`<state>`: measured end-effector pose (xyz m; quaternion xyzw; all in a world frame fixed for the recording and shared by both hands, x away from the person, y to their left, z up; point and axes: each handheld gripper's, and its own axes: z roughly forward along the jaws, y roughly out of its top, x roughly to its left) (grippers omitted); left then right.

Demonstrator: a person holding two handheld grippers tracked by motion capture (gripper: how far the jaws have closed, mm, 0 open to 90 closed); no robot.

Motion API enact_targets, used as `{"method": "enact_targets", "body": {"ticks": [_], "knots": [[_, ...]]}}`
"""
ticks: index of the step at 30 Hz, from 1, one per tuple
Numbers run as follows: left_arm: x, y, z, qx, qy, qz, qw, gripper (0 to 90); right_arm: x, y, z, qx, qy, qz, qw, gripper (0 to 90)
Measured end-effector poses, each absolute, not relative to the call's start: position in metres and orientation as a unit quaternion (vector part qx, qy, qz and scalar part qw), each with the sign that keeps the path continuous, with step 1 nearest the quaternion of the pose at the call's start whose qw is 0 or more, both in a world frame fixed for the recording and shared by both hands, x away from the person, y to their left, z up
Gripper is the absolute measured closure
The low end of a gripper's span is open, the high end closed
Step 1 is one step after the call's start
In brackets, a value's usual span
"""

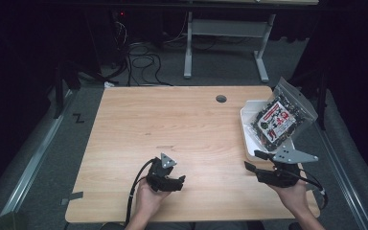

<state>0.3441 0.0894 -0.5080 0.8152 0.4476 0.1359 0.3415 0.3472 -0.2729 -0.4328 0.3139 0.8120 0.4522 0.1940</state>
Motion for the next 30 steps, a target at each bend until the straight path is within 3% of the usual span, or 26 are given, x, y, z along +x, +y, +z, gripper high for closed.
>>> {"method": "enact_targets", "body": {"ticks": [30], "knots": [[0.344,0.088,-0.508,0.814,0.448,0.13,0.346,27.2,0.378,-0.232,-0.477,0.318,0.838,0.409,0.17,44.1]]}}
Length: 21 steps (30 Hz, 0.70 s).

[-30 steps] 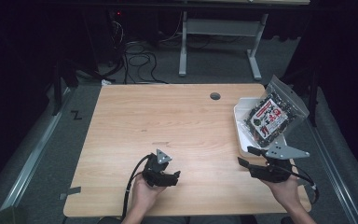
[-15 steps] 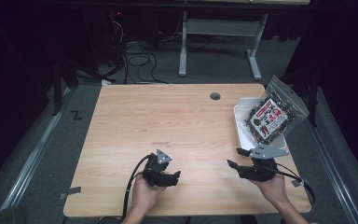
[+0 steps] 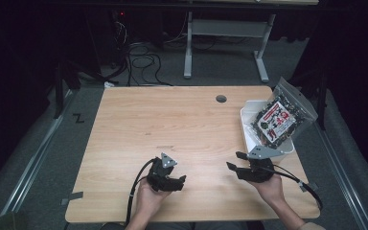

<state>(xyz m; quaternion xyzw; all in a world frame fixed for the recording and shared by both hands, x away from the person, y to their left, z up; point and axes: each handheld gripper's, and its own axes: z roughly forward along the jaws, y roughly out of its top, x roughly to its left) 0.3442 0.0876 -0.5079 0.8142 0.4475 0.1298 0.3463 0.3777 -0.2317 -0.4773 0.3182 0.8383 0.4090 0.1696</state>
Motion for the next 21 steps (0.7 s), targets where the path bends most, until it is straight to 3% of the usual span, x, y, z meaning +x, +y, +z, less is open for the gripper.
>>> {"method": "enact_targets", "body": {"ticks": [10,21], "knots": [[0.344,0.087,-0.508,0.814,0.447,0.129,0.347,27.2,0.387,-0.218,-0.499,0.312,0.855,0.388,0.142,46.0],[0.344,0.088,-0.507,0.814,0.446,0.134,0.347,27.2,0.38,-0.215,-0.509,0.299,0.871,0.362,0.145,44.2]]}}
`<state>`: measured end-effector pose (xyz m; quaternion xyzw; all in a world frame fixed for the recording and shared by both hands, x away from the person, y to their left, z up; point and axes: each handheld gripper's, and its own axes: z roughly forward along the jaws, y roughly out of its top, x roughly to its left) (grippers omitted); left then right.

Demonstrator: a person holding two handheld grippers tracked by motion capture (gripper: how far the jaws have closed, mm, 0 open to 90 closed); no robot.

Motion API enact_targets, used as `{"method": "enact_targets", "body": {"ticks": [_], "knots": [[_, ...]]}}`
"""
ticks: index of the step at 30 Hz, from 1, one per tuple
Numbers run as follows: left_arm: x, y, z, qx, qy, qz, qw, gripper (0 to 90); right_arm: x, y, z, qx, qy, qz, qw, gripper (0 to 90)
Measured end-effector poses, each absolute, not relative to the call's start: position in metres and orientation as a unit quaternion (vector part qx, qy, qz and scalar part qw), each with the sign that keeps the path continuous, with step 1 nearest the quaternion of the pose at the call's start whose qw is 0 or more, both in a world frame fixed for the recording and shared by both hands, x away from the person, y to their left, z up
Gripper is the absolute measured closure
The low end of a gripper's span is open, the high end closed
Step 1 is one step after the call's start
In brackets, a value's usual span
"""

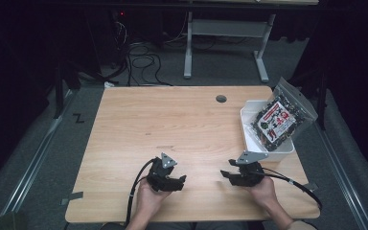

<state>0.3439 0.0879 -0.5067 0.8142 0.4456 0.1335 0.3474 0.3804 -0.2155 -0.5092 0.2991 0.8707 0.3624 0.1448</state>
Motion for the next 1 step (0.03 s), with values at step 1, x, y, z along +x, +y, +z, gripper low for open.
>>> {"method": "enact_targets", "body": {"ticks": [1], "knots": [[0.344,0.0881,-0.5066,0.814,0.446,0.134,0.347,27.2,0.3797,-0.2155,-0.5092,0.298,0.871,0.362,0.148,44.2]]}}
